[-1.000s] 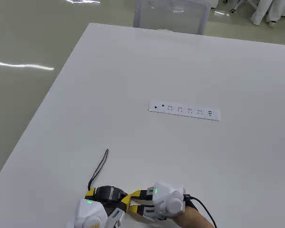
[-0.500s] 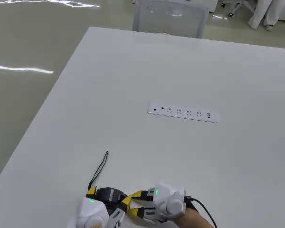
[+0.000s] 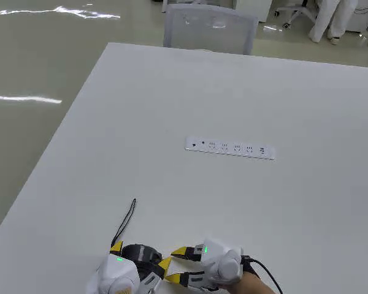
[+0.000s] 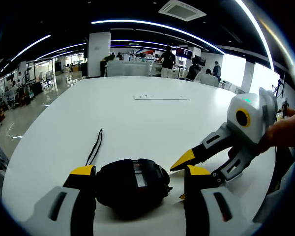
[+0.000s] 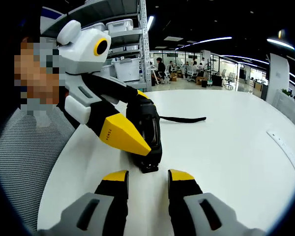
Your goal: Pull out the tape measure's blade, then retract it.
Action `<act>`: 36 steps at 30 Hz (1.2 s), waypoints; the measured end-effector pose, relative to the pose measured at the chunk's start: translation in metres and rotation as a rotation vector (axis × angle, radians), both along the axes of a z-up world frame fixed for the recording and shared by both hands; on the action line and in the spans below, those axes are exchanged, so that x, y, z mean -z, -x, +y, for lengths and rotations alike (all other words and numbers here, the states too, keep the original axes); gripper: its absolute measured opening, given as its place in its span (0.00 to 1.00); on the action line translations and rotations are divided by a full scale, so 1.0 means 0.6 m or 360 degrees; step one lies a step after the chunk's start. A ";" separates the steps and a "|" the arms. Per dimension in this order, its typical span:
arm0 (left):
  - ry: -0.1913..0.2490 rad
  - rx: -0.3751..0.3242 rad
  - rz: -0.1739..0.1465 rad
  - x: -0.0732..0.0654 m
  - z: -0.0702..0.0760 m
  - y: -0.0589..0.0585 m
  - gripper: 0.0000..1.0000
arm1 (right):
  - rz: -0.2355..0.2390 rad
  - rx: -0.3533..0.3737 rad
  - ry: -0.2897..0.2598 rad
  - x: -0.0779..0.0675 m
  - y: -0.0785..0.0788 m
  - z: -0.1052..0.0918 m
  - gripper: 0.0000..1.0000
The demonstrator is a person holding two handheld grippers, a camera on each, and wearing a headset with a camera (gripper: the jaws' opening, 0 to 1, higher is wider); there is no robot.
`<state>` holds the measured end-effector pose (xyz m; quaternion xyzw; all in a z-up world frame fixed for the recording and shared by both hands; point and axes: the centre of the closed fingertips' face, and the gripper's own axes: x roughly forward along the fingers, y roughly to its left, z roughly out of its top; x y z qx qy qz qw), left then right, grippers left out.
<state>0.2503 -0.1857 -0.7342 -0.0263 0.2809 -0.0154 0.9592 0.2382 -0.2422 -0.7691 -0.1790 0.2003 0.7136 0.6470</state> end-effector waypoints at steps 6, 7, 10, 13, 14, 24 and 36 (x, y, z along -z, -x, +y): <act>-0.0029 0.0061 -0.0001 -0.012 -0.004 0.001 0.76 | -0.0007 0.0060 0.0009 -0.010 -0.003 -0.019 0.37; -0.0038 0.0071 0.0003 -0.012 -0.004 0.002 0.76 | -0.0008 0.0074 0.0008 -0.013 -0.004 -0.022 0.38; -0.0042 0.0095 0.0047 -0.007 -0.003 0.006 0.78 | -0.0008 0.0108 0.0009 -0.018 -0.006 -0.033 0.40; -0.0025 0.0106 0.0064 -0.005 -0.002 0.012 0.79 | 0.0000 0.0146 0.0008 -0.022 -0.005 -0.043 0.42; -0.0026 0.0112 0.0071 -0.005 -0.002 0.015 0.79 | 0.0006 0.0158 0.0010 -0.023 -0.005 -0.046 0.43; 0.0017 0.0143 0.0169 0.010 0.004 0.040 0.87 | 0.0022 0.0260 0.0028 -0.035 -0.004 -0.070 0.51; 0.0030 0.0233 0.0211 0.014 0.001 0.060 0.97 | 0.0052 0.0379 0.0041 -0.045 0.004 -0.095 0.61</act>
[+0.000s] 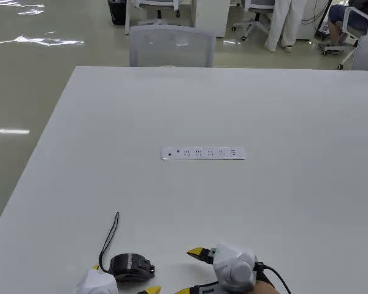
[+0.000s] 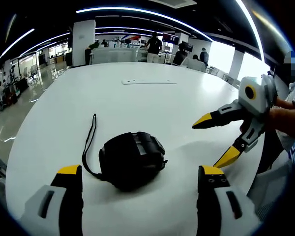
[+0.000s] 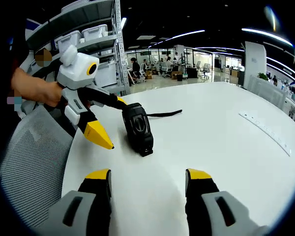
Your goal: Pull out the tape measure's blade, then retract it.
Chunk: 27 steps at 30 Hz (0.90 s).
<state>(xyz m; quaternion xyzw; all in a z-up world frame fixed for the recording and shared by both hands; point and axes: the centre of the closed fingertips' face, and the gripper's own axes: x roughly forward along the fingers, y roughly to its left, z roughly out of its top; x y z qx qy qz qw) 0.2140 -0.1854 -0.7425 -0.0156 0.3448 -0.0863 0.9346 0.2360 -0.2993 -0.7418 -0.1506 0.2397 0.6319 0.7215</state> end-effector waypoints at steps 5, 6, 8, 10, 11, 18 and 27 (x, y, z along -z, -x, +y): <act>0.0035 0.0053 -0.0008 0.000 -0.006 0.004 0.99 | -0.0005 0.0047 -0.0002 -0.006 0.002 -0.012 0.63; 0.0038 0.0058 -0.0012 -0.001 -0.006 0.005 0.99 | -0.0003 0.0056 -0.0003 -0.007 0.003 -0.014 0.65; 0.0034 0.0076 -0.0029 -0.005 -0.006 0.005 0.99 | 0.0000 0.0089 0.0000 -0.008 0.002 -0.019 0.69; 0.0030 0.0097 -0.0035 -0.007 -0.006 0.006 0.99 | -0.0001 0.0126 0.0016 -0.010 0.002 -0.027 0.72; 0.0029 0.0109 -0.0043 -0.009 -0.007 0.006 0.99 | -0.0004 0.0130 0.0021 -0.011 0.003 -0.030 0.73; -0.0008 0.0199 -0.0067 -0.023 -0.005 0.012 0.99 | -0.0025 0.0229 0.0008 -0.027 0.006 -0.053 0.79; 0.0020 0.0308 -0.0084 -0.040 -0.007 0.021 0.99 | -0.0030 0.0382 0.0012 -0.043 0.009 -0.093 0.85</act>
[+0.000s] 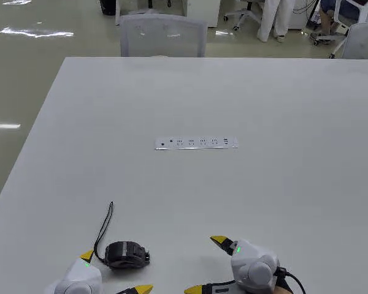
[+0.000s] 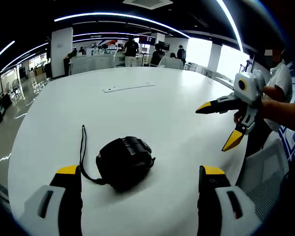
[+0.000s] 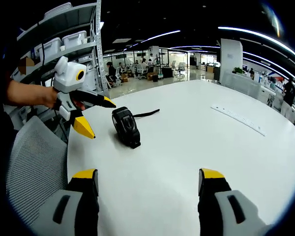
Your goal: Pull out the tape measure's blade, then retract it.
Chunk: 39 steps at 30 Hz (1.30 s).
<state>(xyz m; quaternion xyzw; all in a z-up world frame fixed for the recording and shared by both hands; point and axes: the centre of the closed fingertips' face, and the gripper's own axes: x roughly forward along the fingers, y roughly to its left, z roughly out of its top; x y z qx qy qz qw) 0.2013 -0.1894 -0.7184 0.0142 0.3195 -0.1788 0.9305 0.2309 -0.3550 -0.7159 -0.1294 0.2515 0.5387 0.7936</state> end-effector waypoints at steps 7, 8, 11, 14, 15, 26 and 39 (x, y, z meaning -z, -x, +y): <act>0.0006 0.0032 -0.0033 -0.020 0.005 0.008 0.99 | -0.0011 0.0119 -0.0028 -0.019 0.001 -0.028 0.87; 0.0007 0.0028 -0.0029 -0.023 0.007 0.009 0.99 | -0.0014 0.0140 -0.0035 -0.023 0.001 -0.033 0.88; 0.0013 0.0020 -0.0040 -0.031 0.011 0.012 0.99 | -0.0024 0.0178 -0.0040 -0.030 0.002 -0.043 0.88; 0.0013 0.0031 -0.0049 -0.037 0.012 0.017 0.99 | -0.0030 0.0208 -0.0036 -0.033 0.002 -0.055 0.89; 0.0016 0.0038 -0.0050 -0.039 0.011 0.019 0.99 | -0.0029 0.0217 -0.0037 -0.035 0.002 -0.058 0.89; 0.0031 0.0117 -0.0059 -0.050 0.003 0.041 0.99 | -0.0045 0.0310 -0.0028 -0.052 0.008 -0.095 0.92; 0.0054 0.0160 -0.0105 -0.065 0.010 0.054 0.99 | -0.0024 0.0366 -0.0034 -0.059 0.013 -0.126 0.94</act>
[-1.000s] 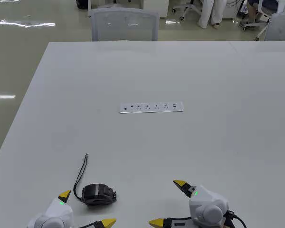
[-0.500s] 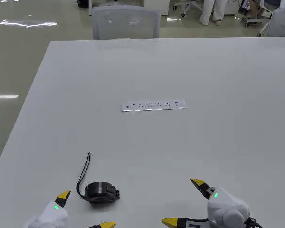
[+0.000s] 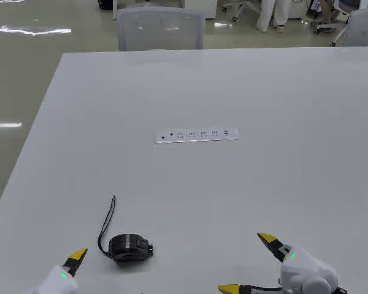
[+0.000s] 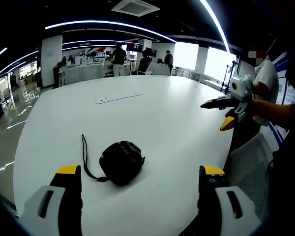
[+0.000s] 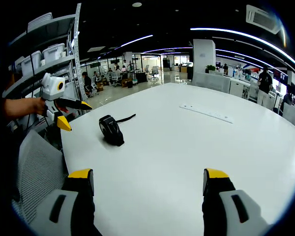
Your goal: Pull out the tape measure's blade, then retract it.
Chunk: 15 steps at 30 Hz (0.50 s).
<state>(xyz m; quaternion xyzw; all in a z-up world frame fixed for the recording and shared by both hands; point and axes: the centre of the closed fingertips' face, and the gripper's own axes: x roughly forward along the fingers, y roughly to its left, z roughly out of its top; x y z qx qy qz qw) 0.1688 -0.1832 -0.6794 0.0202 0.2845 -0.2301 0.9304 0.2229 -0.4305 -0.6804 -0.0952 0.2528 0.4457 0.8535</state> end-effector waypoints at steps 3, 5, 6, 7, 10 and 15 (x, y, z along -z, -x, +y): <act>0.0015 -0.0005 -0.0006 -0.001 0.005 0.001 0.99 | -0.0005 0.0008 -0.0002 -0.004 -0.001 -0.006 0.96; 0.0031 -0.0013 -0.0012 0.000 0.011 -0.001 0.99 | 0.0000 0.0001 -0.0010 -0.004 -0.001 -0.009 0.96; 0.0035 -0.0019 -0.0009 0.000 0.013 -0.001 0.99 | 0.0003 0.0000 -0.0013 -0.005 0.000 -0.009 0.96; 0.0038 -0.0022 -0.0011 -0.002 0.015 -0.002 0.99 | 0.0007 0.0000 -0.0013 -0.004 0.000 -0.010 0.96; 0.0044 -0.0025 -0.0022 -0.007 0.022 -0.005 0.99 | 0.0011 -0.0009 -0.0019 -0.004 0.002 -0.011 0.96; 0.0036 -0.0040 -0.0032 -0.013 0.034 -0.009 0.99 | 0.0023 -0.0023 -0.0026 -0.004 0.004 -0.011 0.96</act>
